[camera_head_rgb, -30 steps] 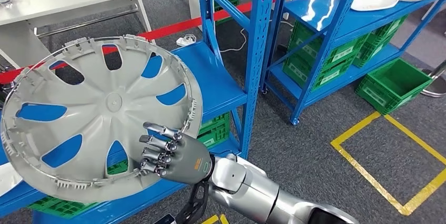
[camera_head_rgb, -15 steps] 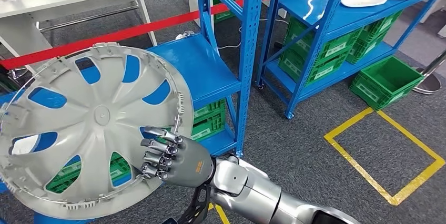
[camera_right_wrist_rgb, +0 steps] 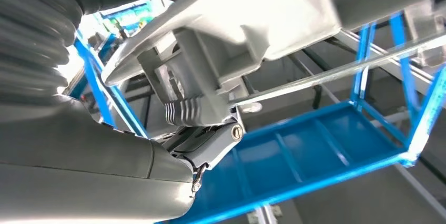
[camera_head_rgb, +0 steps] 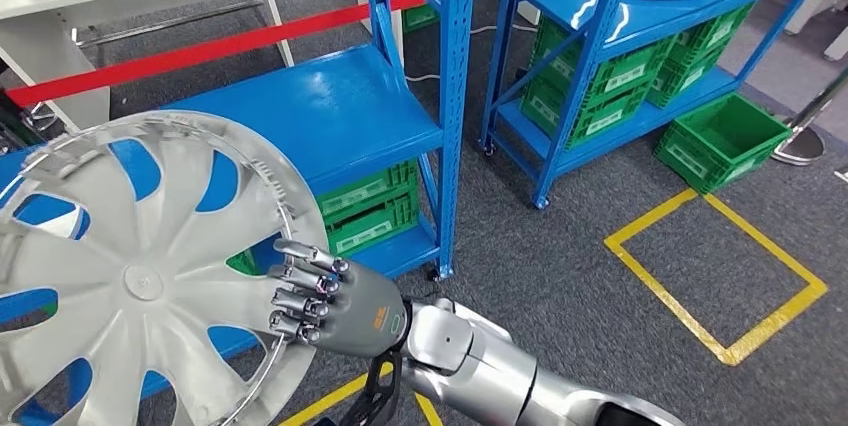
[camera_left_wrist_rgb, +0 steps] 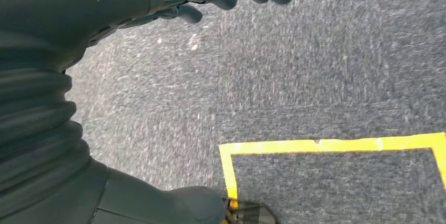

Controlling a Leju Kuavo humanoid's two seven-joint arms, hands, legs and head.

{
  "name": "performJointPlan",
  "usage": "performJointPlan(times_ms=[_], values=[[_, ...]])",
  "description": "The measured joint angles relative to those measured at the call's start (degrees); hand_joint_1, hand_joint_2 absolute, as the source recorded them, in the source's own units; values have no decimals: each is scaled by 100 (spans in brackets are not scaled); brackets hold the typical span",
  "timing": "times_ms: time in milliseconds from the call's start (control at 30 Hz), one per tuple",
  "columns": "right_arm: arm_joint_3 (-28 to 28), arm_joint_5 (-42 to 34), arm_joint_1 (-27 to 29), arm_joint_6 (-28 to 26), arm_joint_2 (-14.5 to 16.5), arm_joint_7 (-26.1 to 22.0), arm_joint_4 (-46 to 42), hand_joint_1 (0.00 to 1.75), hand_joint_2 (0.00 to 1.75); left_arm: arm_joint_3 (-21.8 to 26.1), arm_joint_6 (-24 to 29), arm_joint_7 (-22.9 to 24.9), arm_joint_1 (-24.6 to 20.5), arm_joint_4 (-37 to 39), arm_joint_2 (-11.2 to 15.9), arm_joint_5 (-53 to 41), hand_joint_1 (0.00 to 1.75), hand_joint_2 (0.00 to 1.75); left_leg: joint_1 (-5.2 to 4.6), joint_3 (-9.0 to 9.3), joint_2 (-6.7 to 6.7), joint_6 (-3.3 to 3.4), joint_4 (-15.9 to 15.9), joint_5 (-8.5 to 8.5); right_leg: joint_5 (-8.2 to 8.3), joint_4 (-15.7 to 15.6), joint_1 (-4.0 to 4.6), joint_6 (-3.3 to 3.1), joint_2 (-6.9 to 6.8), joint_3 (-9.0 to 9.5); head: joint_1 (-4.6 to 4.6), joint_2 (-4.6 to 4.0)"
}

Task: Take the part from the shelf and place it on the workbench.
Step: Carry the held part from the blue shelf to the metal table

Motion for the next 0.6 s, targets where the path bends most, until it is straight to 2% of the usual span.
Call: performJointPlan(times_ms=[33,67,100,133,200,233,267,300,333,367,400,433,467,500,567,600], values=[[1,1,6,-1,-5,0,-5,175,175,1,-4,-1,5,1,0,0,0,175,5,-42,7,49,-8,50,44,-18,-6,37,3,-7,-6,0],[1,-1,13,-2,-12,1,-10,175,175,1,-7,-1,8,1,1,1,0,175,10,-81,23,101,-20,106,15,0,-13,69,8,-32,-12,0],[1,-2,21,-3,-22,0,-14,175,175,2,-9,-4,10,0,2,1,0,175,21,-133,40,155,-36,172,-120,92,-15,95,13,-77,-8,0],[1,-2,29,-3,-35,-1,-16,175,175,3,-13,-9,10,0,2,2,0,175,30,-196,55,197,-46,242,-360,291,-21,115,16,-145,-5,0],[1,-1,54,-3,-60,-4,-19,175,175,3,-18,-26,11,0,2,2,0,175,19,-355,67,241,-32,377,-947,953,-25,139,15,-306,5,0],[1,0,70,-3,-72,-5,-20,175,175,4,-21,-32,13,1,2,2,0,175,12,-450,70,243,-17,448,-1103,1287,-25,147,15,-352,5,0],[1,0,85,-4,-82,-5,-20,175,175,4,-21,-38,14,1,2,2,0,175,7,-553,73,242,3,516,-1119,1493,-24,150,15,-334,5,0],[1,1,97,-4,-92,-6,-22,175,175,4,-22,-42,14,1,3,2,0,175,4,-659,76,236,32,575,-1017,1520,-24,147,14,-228,7,0],[1,2,104,-4,-102,-7,-28,175,175,4,-22,-44,14,1,3,2,0,175,2,-764,78,225,68,628,-863,1341,-23,137,13,-13,7,0],[0,3,104,-5,-108,-7,-37,175,175,4,-22,-45,12,1,2,1,0,175,3,-851,79,209,111,672,-779,995,-19,117,11,273,9,0],[-2,4,102,-5,-112,-7,-48,175,175,4,-22,-45,12,1,1,1,0,175,-4,-924,78,189,156,711,-790,577,-5,93,6,575,12,0],[-4,4,103,-8,-115,-6,-64,175,175,4,-22,-44,12,1,1,-1,0,175,-5,-967,78,159,186,748,-838,249,12,71,1,798,13,0],[-9,-1,102,-12,-116,-8,-76,175,175,4,-21,-41,11,1,1,-3,0,175,-4,-986,77,125,202,787,-914,39,29,50,-1,915,16,0],[-13,-12,104,-16,-117,-10,-86,175,175,4,-19,-34,11,1,1,-4,0,175,-2,-992,75,87,196,832,-933,-46,47,31,-1,943,19,0],[-18,-47,101,-26,-118,-22,-97,175,175,5,-14,-14,16,2,8,-5,0,175,17,-1010,64,8,174,888,-822,-71,39,-27,-6,866,22,0],[-19,-67,100,-29,-115,-29,-99,175,175,5,-12,-5,21,2,12,-5,0,175,24,-1045,53,-31,230,791,-748,-90,28,-66,-12,815,16,0]])
